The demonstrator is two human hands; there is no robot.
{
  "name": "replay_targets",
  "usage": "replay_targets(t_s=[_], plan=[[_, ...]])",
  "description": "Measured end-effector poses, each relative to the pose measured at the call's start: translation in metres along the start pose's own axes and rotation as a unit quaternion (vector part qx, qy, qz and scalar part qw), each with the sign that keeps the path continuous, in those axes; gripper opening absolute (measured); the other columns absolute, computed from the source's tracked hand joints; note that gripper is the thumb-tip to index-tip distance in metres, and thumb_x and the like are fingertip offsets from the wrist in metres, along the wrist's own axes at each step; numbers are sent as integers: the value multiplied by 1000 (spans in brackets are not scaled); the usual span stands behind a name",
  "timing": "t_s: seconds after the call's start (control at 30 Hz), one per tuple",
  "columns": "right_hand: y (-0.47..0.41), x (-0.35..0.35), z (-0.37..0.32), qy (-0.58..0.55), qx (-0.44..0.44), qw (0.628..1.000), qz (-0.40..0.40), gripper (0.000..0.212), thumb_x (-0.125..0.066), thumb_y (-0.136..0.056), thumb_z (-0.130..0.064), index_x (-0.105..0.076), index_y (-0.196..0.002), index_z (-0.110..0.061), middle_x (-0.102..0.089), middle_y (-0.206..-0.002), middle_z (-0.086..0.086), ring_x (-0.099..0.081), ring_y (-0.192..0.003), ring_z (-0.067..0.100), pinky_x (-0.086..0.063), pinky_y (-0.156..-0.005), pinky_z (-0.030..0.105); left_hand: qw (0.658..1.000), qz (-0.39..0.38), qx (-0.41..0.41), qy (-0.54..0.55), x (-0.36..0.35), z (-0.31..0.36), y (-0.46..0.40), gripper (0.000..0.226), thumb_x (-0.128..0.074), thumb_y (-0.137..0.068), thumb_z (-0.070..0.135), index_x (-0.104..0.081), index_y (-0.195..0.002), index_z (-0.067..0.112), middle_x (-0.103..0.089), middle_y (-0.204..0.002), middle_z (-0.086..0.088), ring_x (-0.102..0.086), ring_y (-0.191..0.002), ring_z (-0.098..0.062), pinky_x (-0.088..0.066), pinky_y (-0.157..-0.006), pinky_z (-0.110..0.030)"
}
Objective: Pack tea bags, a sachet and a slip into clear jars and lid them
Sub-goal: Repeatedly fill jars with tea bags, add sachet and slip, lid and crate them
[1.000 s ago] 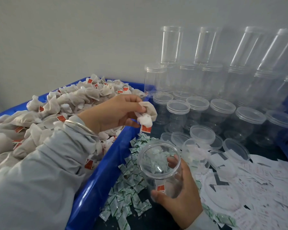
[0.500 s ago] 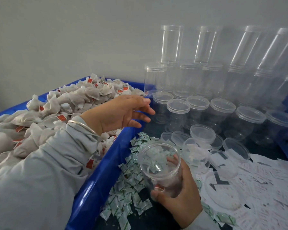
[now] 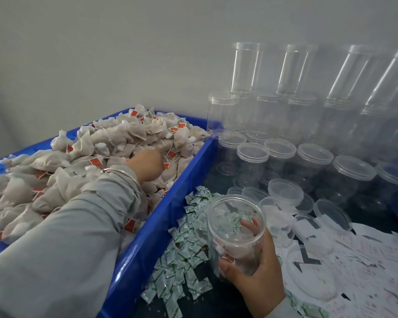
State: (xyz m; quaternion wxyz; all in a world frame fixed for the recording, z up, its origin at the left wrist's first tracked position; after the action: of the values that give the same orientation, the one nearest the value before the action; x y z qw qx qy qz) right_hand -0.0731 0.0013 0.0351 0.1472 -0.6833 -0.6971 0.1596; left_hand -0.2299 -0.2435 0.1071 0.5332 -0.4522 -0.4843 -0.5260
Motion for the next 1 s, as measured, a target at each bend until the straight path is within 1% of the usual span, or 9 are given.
replay_targets(t_s=[0.13, 0.27, 0.4, 0.43, 0.57, 0.63, 0.77, 0.9, 1.0], plan=[[4, 0, 18, -14, -45, 999, -23, 87, -96, -42, -27, -55, -116, -48, -57, -124, -11, -59, -113, 22, -54, -89, 40, 990, -84, 25, -112, -37, -15, -5, 41, -55, -89, 8, -52, -130, 6, -57, -129, -11, -55, -116, -26, -45, -95, -32], [3, 7, 15, 73, -12, 997, 7, 90, -91, -48, -1, -50, -118, -40, -53, -124, -31, -55, -105, -11, -43, -81, 2, 988, -81, 36, -124, -43, -16, -6, 41, -54, -88, 13, -52, -129, 15, -56, -130, -7, -55, -116, -26, -45, -91, -36], [4, -1, 21, -11, -58, 998, -31, 87, -97, -35, -26, -58, -111, -45, -56, -121, -16, -60, -110, 28, -56, -84, 41, 986, -95, 68, -117, -47, -19, -7, 26, -53, -89, 14, -63, -114, 12, -63, -120, -7, -60, -108, -25, -48, -94, -38], [4, -2, 18, -18, -57, 998, -35, 85, -95, -36, -26, -58, -110, -48, -55, -123, -16, -60, -111, 27, -56, -82, 41, 985, -102, 75, -118, -48, -20, -6, 25, -54, -88, 13, -64, -111, 12, -64, -117, -6, -61, -106, -25, -48, -94, -38], [1, -1, -3, 20, -14, 1000, -10, 81, -87, -43, -31, -52, -110, -60, -56, -117, -30, -55, -110, -9, -48, -77, 6, 979, -120, 94, -137, -51, -20, -5, 25, -56, -86, 8, -65, -109, 12, -64, -115, -6, -60, -107, -26, -48, -94, -38], [2, 2, -6, 43, -14, 999, 4, 85, -87, -43, -32, -49, -115, -57, -57, -118, -27, -52, -108, -15, -41, -76, -2, 982, -105, 111, -111, -49, -26, -9, 23, -54, -88, 11, -66, -107, 14, -67, -110, -4, -62, -103, -25, -49, -92, -38], [3, 5, 2, 62, -27, 998, 6, 85, -92, -46, -11, -49, -116, -32, -60, -113, -25, -52, -104, -18, -44, -80, 1, 983, -89, 109, -116, -42, -27, -8, 26, -60, -84, 13, -65, -110, 15, -65, -111, -4, -61, -103, -26, -50, -86, -37], [3, 8, 11, 88, -56, 994, 19, 86, -87, -50, 9, -48, -115, -32, -56, -114, -20, -53, -99, -20, -42, -75, 0, 989, -81, 88, -83, -38, -21, -11, 21, -55, -87, 8, -64, -105, 5, -64, -99, -8, -61, -92, -26, -47, -76, -32], [2, 6, 8, 74, -63, 995, 12, 85, -89, -49, 6, -48, -114, -32, -55, -114, -19, -51, -100, -21, -41, -75, -1, 997, 19, 71, -21, -10, -17, -14, 20, -44, -93, 5, -61, -102, -1, -63, -105, -16, -61, -94, -28, -45, -73, -31]])
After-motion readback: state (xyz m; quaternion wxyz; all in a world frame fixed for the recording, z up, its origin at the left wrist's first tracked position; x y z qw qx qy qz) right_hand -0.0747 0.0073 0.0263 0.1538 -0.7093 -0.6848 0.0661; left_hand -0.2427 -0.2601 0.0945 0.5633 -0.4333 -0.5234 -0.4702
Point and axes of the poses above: each hand's wrist, its own y-axis away from the middle knuckle, its own x-axis out of the back of the hand, z = x × y, the point moved 9 cm from there along -y, towards the middle knuckle
